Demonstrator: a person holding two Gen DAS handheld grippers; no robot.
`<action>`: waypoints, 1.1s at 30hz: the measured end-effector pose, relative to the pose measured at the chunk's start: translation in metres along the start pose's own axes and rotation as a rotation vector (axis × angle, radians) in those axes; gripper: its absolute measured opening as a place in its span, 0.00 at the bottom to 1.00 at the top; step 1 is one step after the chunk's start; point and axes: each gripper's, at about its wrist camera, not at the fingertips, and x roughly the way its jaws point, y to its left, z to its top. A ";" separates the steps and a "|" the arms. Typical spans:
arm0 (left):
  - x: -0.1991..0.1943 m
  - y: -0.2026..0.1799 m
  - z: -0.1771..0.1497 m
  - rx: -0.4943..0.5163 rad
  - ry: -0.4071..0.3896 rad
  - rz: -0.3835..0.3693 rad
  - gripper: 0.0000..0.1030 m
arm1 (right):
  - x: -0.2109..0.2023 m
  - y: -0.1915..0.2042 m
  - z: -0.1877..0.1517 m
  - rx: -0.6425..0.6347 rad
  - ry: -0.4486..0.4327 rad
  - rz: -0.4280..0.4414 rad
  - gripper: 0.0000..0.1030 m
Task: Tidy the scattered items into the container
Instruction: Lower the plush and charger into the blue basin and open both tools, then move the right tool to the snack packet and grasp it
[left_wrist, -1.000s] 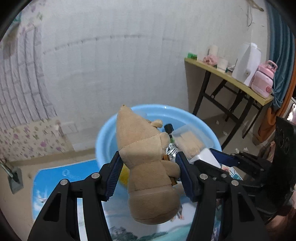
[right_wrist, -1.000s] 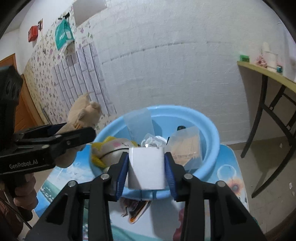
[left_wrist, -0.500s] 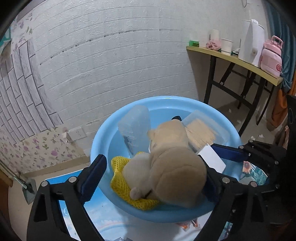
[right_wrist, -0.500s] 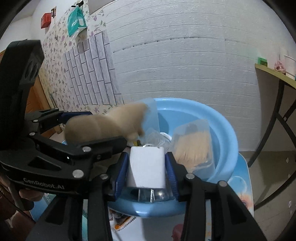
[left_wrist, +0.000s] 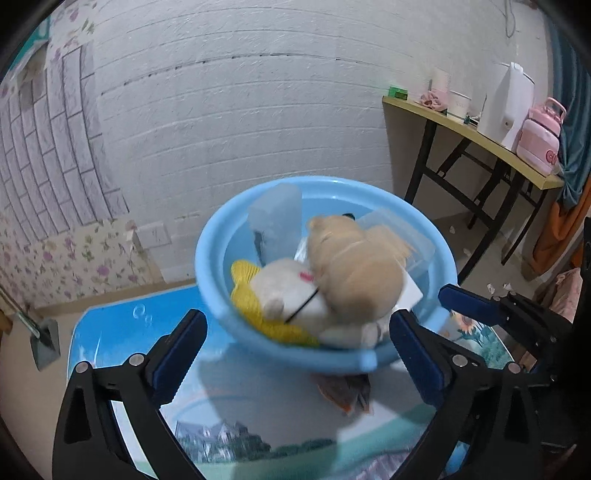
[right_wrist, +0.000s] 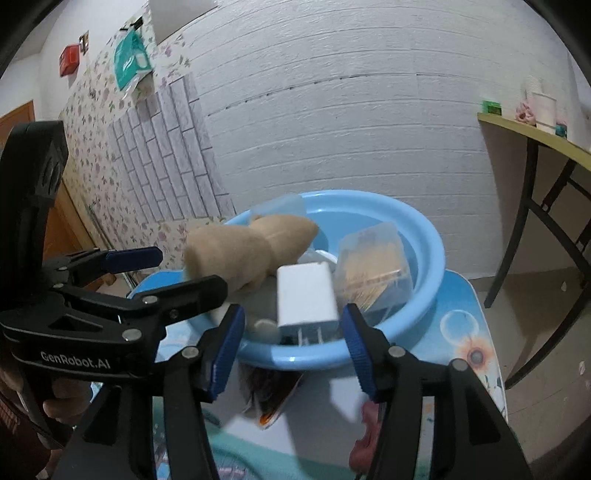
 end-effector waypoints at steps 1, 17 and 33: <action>-0.001 0.002 -0.003 -0.014 0.013 0.002 1.00 | -0.002 0.004 -0.001 -0.009 0.003 -0.005 0.54; -0.026 0.040 -0.061 -0.070 0.094 0.042 1.00 | -0.009 0.022 -0.044 0.069 0.150 0.002 0.59; -0.016 0.048 -0.083 -0.071 0.101 -0.019 1.00 | -0.003 0.022 -0.061 0.067 0.200 -0.020 0.59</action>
